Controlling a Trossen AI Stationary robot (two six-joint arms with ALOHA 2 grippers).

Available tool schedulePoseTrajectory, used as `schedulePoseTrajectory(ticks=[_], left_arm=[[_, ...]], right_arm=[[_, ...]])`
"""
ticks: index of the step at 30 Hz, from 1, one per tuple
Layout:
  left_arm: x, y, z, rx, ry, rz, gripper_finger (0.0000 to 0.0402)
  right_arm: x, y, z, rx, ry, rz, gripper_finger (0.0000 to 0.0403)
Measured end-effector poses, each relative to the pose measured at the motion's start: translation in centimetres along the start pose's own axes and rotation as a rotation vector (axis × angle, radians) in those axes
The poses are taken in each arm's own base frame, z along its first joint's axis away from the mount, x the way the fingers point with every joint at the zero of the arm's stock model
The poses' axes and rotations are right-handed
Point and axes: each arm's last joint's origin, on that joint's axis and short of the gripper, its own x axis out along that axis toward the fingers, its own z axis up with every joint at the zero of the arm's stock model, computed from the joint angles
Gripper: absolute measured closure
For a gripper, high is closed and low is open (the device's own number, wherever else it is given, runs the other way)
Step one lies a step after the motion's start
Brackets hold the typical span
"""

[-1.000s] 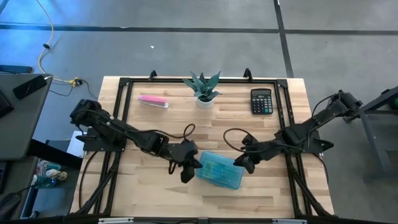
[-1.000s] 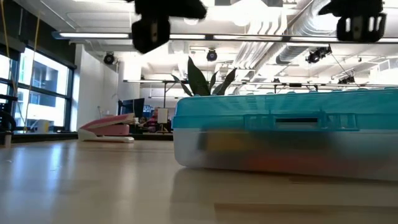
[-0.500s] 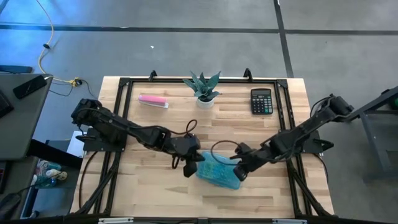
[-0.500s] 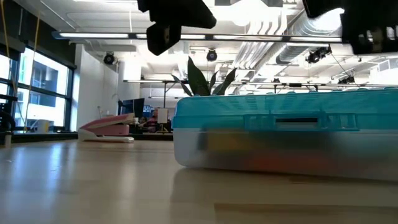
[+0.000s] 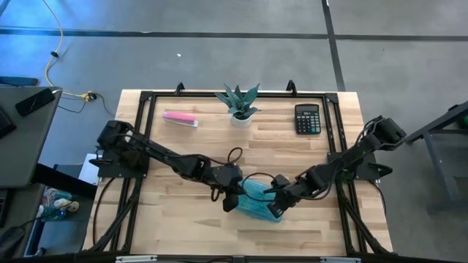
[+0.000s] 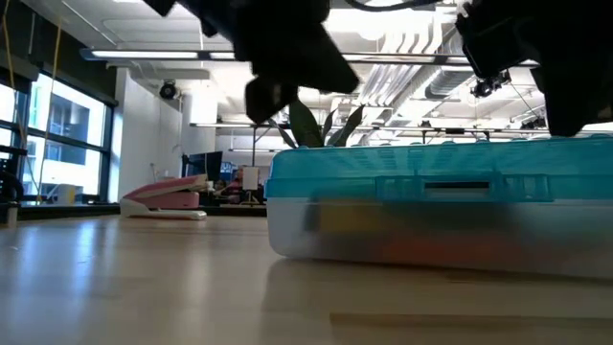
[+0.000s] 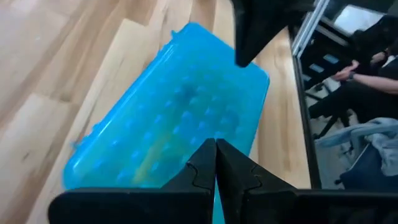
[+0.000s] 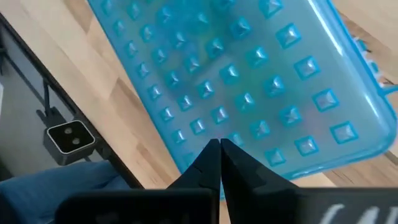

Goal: Pack school essentials
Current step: Close the blue supply box

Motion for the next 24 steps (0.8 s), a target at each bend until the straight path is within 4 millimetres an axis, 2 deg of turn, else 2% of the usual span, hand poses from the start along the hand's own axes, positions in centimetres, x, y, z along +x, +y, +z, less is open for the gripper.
schedulePoseTrajectory(ticks=[14, 24], left_arm=[[3.2, 1.7, -2.0, -0.079, 0.119, 0.005, 0.0401], [4.0, 2.1, -2.4, -0.153, 0.147, 0.002, 0.0401]], right_arm=[[0.3, -1.0, 0.3, 0.058, 0.011, -0.108, 0.0403], [0.0, -2.2, 2.4, 0.081, -0.011, -0.182, 0.0403]])
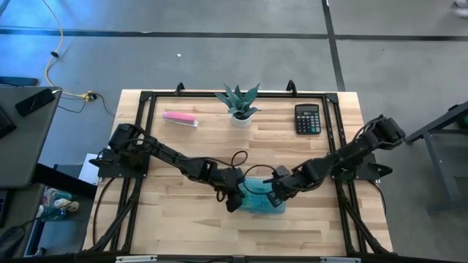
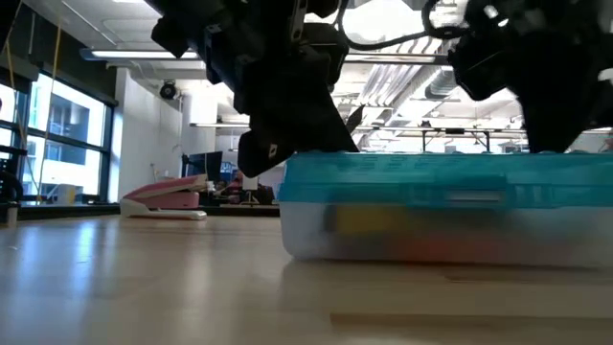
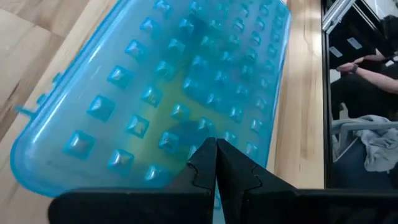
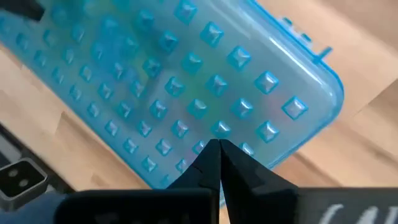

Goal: Pack school essentials
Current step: Close the blue supply box

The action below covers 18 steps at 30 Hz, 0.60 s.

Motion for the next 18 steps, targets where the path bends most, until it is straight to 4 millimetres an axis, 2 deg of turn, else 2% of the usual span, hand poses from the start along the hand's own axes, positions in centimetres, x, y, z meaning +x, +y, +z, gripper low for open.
schedulePoseTrajectory(ticks=[7, 18], left_arm=[[-0.3, 0.8, 0.7, -0.046, -0.013, 0.021, 0.0401], [-0.8, 1.0, 1.1, -0.063, -0.030, 0.021, 0.0401]], right_arm=[[0.0, -0.6, 1.8, -0.013, -0.022, -0.028, 0.0403], [-0.9, -0.7, 1.8, -0.028, -0.041, -0.005, 0.0403]])
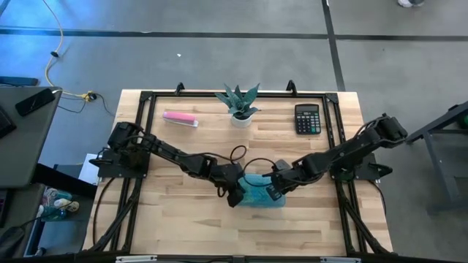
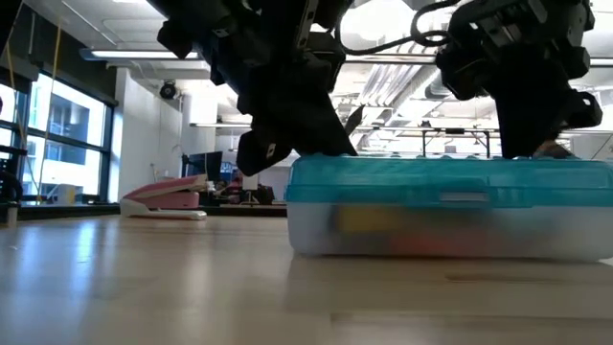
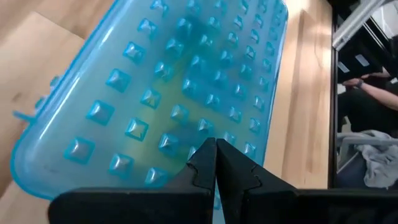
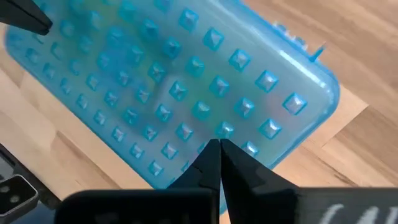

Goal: Pack school essentials
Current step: Close the blue supply box, then return to Home Position

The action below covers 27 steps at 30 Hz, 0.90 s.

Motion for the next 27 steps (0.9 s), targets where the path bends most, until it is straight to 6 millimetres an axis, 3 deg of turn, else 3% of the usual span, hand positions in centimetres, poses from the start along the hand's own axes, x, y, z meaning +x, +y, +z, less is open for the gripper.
schedulePoseTrajectory(ticks=[9, 15, 19, 27], left_arm=[[-2.0, -0.6, 1.3, -0.026, -0.053, -0.033, 0.0401], [-4.9, -1.1, 2.8, -0.019, -0.110, -0.060, 0.0401], [-8.0, -1.5, 3.6, 0.024, -0.172, -0.016, 0.0401], [-16.0, -2.3, 4.0, 0.107, -0.292, 0.067, 0.0401]], right_arm=[[-1.7, 0.0, 0.0, -0.038, -0.041, 0.058, 0.0403], [-3.3, -0.1, 0.1, -0.077, -0.113, 0.104, 0.0403], [-4.8, -0.2, 0.5, -0.098, -0.200, 0.148, 0.0403], [-8.1, 0.6, 1.4, -0.234, -0.404, 0.334, 0.0403]])
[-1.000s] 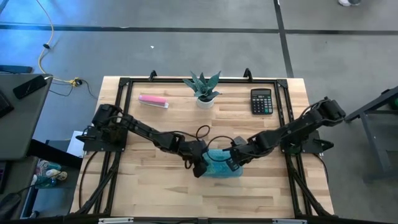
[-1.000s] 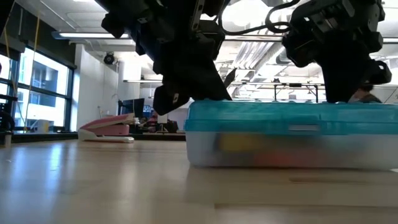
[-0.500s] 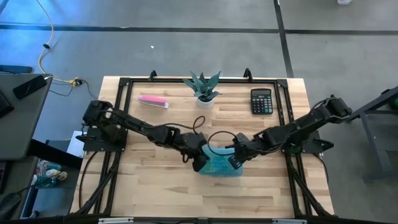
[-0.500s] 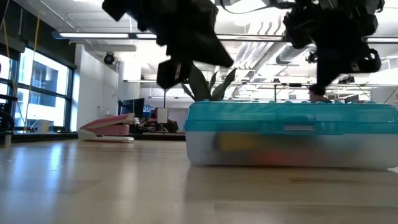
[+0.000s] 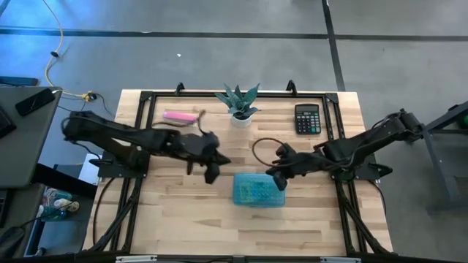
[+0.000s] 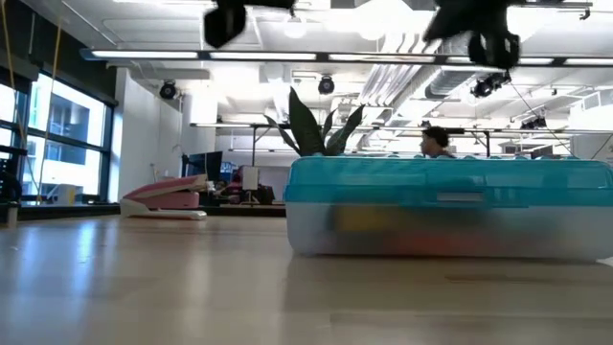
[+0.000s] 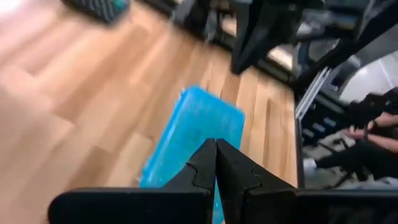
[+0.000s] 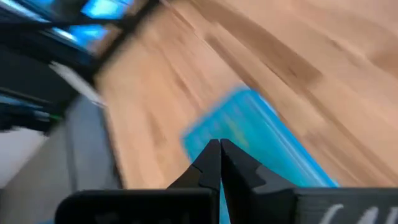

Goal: Pack school essentials
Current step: Return to Home Position

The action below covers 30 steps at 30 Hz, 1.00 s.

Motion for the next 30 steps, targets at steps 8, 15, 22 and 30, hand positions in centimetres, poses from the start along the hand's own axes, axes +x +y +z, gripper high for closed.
schedulePoseTrajectory(ticks=[8, 15, 22, 30], left_arm=[[-6.6, 0.5, 0.6, 0.059, -0.153, 0.027, 0.0401], [-9.7, 2.9, -3.2, 0.026, -0.189, -0.014, 0.0401], [-11.2, 5.5, -7.1, 0.032, -0.326, -0.120, 0.0401], [-11.5, 8.3, -11.4, 0.081, -0.381, -0.173, 0.0401]], right_arm=[[-1.3, 2.0, 2.0, -0.108, -0.238, 0.188, 0.0403], [-1.6, 2.4, 2.7, -0.112, -0.374, 0.178, 0.0403], [-1.6, 2.4, 2.9, -0.097, -0.428, 0.138, 0.0403], [-2.0, 2.2, 3.6, -0.065, -0.485, 0.128, 0.0403]])
